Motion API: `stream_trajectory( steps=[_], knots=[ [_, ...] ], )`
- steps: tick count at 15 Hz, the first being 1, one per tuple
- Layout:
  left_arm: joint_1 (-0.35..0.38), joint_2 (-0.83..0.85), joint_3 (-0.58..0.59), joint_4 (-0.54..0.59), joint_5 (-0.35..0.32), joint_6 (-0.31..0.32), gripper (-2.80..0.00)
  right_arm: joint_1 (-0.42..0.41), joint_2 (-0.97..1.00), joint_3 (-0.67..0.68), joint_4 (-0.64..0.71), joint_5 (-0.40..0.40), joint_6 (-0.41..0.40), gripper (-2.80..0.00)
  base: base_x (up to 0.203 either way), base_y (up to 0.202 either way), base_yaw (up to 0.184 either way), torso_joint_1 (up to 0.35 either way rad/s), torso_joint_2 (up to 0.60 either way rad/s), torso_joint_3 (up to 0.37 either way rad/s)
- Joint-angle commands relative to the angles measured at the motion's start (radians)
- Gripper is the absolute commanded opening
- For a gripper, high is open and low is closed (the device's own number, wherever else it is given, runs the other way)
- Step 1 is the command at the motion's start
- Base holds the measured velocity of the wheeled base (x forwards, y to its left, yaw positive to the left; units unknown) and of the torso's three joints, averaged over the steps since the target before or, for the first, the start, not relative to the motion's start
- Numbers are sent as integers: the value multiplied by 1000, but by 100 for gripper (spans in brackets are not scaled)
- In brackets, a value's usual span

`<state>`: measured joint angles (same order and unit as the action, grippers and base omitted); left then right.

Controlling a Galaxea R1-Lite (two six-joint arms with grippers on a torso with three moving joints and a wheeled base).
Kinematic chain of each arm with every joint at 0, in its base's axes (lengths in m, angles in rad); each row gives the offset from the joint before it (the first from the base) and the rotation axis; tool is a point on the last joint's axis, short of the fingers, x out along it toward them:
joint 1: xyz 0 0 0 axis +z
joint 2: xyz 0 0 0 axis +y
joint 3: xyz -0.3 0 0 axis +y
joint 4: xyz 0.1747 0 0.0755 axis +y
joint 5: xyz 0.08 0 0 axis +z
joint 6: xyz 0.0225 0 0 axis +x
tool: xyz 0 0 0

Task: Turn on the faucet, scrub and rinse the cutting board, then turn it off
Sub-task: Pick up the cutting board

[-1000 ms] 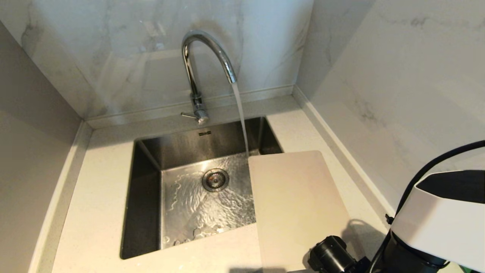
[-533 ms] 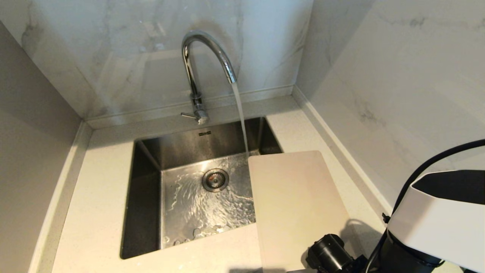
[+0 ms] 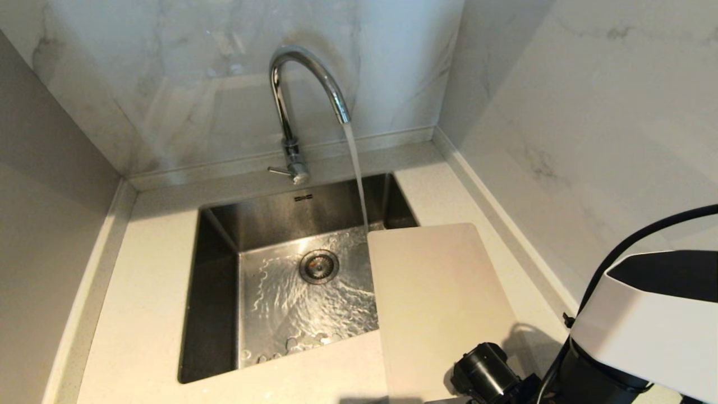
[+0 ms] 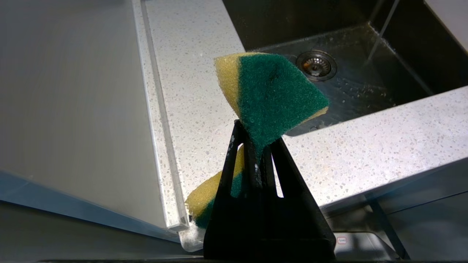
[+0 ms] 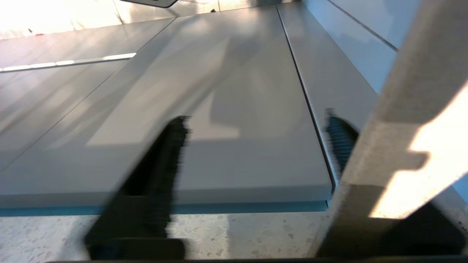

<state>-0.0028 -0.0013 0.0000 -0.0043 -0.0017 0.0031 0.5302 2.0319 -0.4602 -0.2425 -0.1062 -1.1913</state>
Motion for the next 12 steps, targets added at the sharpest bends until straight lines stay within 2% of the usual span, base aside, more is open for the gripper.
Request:
stream_trajectory(
  steps=[1, 6, 12],
  knots=[
    [-1, 0, 2, 0, 0, 0, -280, 2, 12, -5, 1, -4, -10, -280, 0, 0, 0, 0, 0, 0],
    [0, 0, 2, -2, 0, 5, -280, 2, 34, 5, -55, -4, -11, -280, 0, 0, 0, 0, 0, 0],
    [-1, 0, 2, -2, 0, 5, -280, 5, 10, 6, -57, -3, -15, -280, 0, 0, 0, 0, 0, 0]
  ],
)
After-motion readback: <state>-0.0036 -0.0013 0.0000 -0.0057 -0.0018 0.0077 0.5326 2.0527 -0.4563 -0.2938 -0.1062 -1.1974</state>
